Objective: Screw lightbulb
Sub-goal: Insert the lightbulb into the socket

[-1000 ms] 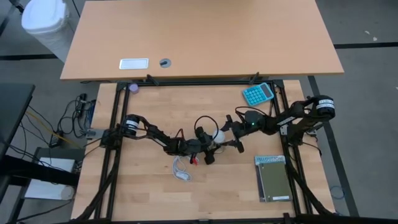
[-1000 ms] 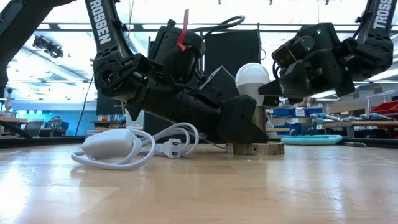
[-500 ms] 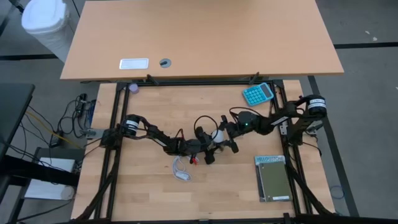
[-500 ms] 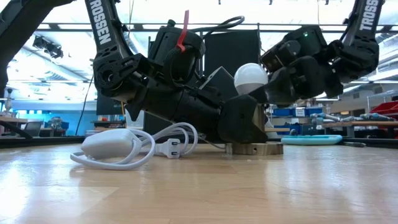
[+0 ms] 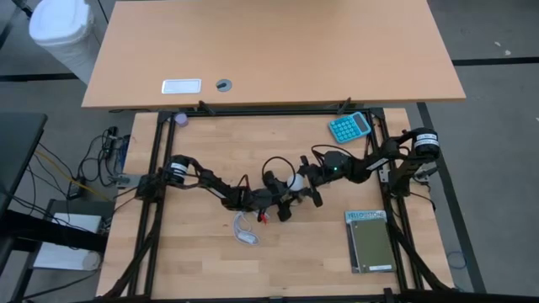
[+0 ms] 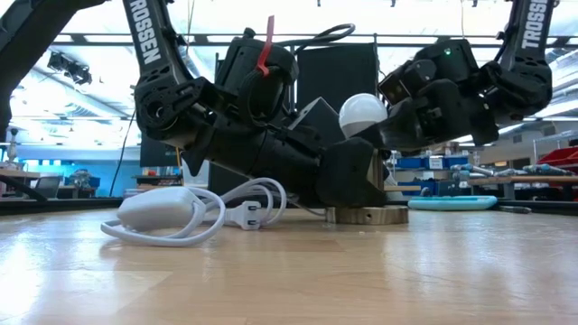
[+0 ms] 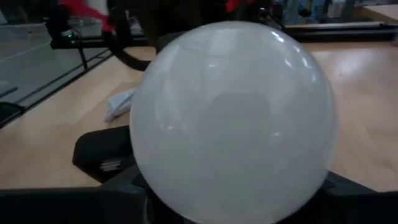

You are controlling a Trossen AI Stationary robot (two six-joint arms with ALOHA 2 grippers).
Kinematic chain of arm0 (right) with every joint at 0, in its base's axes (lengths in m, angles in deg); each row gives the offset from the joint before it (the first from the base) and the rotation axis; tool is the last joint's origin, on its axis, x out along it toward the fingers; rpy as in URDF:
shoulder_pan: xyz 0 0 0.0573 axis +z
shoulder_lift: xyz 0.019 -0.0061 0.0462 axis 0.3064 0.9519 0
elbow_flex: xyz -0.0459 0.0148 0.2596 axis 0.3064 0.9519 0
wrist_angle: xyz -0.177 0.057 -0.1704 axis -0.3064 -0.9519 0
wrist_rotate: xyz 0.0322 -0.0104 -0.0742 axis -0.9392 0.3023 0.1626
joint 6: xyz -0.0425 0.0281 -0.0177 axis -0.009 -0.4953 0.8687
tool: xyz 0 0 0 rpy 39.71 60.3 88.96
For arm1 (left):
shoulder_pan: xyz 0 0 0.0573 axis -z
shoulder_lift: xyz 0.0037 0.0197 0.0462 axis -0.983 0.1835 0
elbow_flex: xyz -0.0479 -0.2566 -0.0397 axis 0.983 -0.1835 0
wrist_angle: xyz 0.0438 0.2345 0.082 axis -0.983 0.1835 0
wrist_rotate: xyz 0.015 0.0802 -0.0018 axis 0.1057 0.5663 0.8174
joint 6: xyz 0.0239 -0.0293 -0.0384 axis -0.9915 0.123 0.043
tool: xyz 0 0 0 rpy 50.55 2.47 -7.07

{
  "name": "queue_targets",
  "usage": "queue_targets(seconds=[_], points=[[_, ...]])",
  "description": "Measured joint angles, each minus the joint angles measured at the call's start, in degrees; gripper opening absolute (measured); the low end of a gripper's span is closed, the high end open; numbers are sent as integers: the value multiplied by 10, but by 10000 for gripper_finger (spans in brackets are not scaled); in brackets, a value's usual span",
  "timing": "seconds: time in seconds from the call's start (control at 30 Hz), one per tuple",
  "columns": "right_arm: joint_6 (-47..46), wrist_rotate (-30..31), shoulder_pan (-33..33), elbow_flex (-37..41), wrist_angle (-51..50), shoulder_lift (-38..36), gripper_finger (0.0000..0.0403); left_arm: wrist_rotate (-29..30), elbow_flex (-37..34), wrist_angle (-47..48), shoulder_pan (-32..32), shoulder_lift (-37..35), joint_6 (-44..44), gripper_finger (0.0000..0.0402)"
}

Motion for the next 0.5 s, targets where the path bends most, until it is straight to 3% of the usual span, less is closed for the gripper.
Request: queue_targets(seconds=[0.5], points=[[-36, 218, 71, 3, 3, 0, 201, 62, 0, 20, 1, -1, 37, 268]])
